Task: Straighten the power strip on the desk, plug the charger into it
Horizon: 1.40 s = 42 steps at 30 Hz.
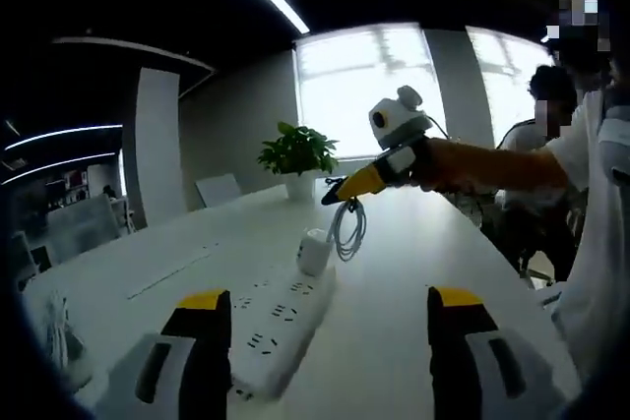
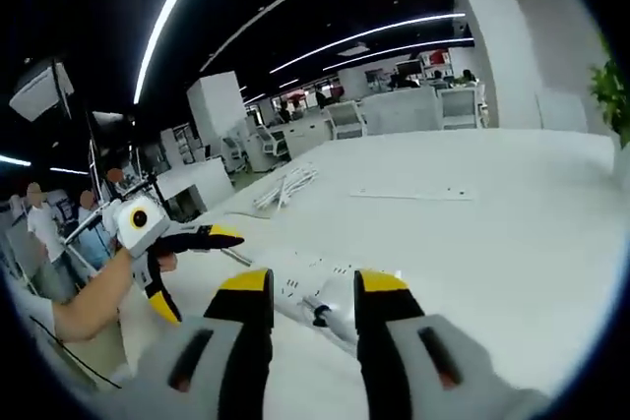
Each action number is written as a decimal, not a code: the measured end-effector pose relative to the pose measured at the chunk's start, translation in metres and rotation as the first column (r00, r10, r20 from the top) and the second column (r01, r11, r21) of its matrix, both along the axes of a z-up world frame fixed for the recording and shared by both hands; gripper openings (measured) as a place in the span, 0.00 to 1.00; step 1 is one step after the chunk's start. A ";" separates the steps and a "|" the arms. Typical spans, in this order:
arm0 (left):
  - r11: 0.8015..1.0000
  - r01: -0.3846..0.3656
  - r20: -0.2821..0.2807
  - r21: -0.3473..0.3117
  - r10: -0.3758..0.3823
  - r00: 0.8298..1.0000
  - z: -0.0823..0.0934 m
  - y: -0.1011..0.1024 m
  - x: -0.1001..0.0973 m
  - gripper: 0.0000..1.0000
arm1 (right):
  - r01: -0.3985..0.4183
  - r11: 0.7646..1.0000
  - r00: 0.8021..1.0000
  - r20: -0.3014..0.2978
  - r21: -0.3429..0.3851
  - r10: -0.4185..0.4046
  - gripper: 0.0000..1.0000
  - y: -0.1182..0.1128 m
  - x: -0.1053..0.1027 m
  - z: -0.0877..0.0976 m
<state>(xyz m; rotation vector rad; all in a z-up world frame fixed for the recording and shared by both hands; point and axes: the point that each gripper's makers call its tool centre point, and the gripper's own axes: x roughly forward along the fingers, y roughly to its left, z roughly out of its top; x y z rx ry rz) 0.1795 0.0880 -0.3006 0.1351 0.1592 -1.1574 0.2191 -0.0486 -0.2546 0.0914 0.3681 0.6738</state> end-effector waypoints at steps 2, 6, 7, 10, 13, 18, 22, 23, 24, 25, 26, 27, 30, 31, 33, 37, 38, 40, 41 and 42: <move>0.999 -0.044 0.012 -0.011 0.045 0.999 0.001 0.012 -0.006 0.82 | -0.006 1.000 1.000 0.015 0.005 0.006 0.32 0.000 -0.006 0.003; 0.995 -0.100 0.035 -0.013 0.101 0.994 0.004 0.033 -0.024 0.81 | -0.019 1.000 0.998 0.056 0.018 0.017 0.34 -0.003 -0.022 0.008; 0.994 -0.108 0.037 -0.026 0.109 0.993 0.007 0.038 -0.029 0.81 | -0.024 0.999 0.997 0.072 0.023 0.023 0.34 -0.005 -0.030 0.008; 0.988 -0.129 0.032 -0.087 0.133 0.991 0.020 0.048 -0.047 0.82 | -0.019 1.000 0.996 0.088 0.022 0.017 0.34 -0.013 -0.045 0.008; 0.983 -0.135 0.027 -0.126 0.140 0.990 0.032 0.055 -0.063 0.83 | -0.014 1.000 0.994 0.112 0.014 0.013 0.34 -0.022 -0.062 0.011; 0.984 -0.134 0.030 -0.115 0.139 0.990 0.039 0.059 -0.093 0.86 | -0.023 0.999 0.985 0.172 -0.035 0.029 0.35 -0.034 -0.089 0.024; 0.986 -0.138 0.026 -0.094 0.141 0.990 0.041 0.063 -0.109 0.88 | -0.035 0.995 0.976 0.213 -0.093 0.054 0.36 -0.038 -0.113 0.035; 0.987 -0.141 0.022 -0.078 0.143 0.990 0.039 0.064 -0.113 0.88 | -0.040 0.993 0.974 0.216 -0.110 0.063 0.37 -0.039 -0.119 0.036; 0.988 -0.143 0.021 -0.059 0.144 0.989 0.037 0.066 -0.117 0.89 | -0.037 0.992 0.973 0.222 -0.125 0.064 0.37 -0.040 -0.124 0.038; 0.989 -0.144 0.018 -0.044 0.145 0.989 0.035 0.068 -0.120 0.90 | -0.040 0.990 0.971 0.227 -0.137 0.071 0.38 -0.041 -0.129 0.039; 0.989 -0.149 0.014 -0.022 0.149 0.989 0.033 0.071 -0.124 0.92 | -0.046 0.988 0.970 0.228 -0.149 0.080 0.39 -0.041 -0.134 0.040; 0.988 -0.157 0.011 0.000 0.157 0.988 0.032 0.073 -0.127 0.93 | -0.048 0.986 0.970 0.226 -0.157 0.084 0.40 -0.042 -0.140 0.041; 0.985 -0.170 0.017 0.018 0.170 0.985 0.034 0.079 -0.134 0.94 | -0.056 0.984 0.967 0.236 -0.172 0.096 0.42 -0.044 -0.153 0.044; 0.985 -0.173 0.017 0.019 0.173 0.985 0.036 0.080 -0.136 0.94 | -0.058 0.983 0.966 0.239 -0.173 0.099 0.42 -0.045 -0.158 0.045; 0.983 -0.182 0.011 0.013 0.182 0.983 0.040 0.084 -0.140 0.94 | -0.055 0.983 0.964 0.247 -0.173 0.097 0.43 -0.048 -0.167 0.048; 0.979 -0.203 0.018 -0.022 0.203 0.979 0.051 0.089 -0.147 0.93 | -0.046 0.985 0.960 0.265 -0.167 0.090 0.45 -0.056 -0.182 0.055; 0.978 -0.208 0.021 -0.032 0.209 0.978 0.055 0.091 -0.149 0.93 | -0.041 0.987 0.961 0.265 -0.158 0.083 0.46 -0.058 -0.185 0.056; 0.976 -0.213 0.013 -0.043 0.214 0.977 0.059 0.094 -0.153 0.93 | -0.040 0.988 0.957 0.278 -0.150 0.081 0.46 -0.060 -0.192 0.059; 0.976 -0.211 0.012 -0.048 0.212 0.977 0.060 0.094 -0.156 0.93 | -0.037 0.988 0.955 0.286 -0.148 0.079 0.46 -0.062 -0.196 0.061; 0.976 -0.210 0.012 -0.050 0.211 0.977 0.061 0.095 -0.158 0.94 | -0.037 0.988 0.954 0.288 -0.148 0.078 0.47 -0.063 -0.198 0.062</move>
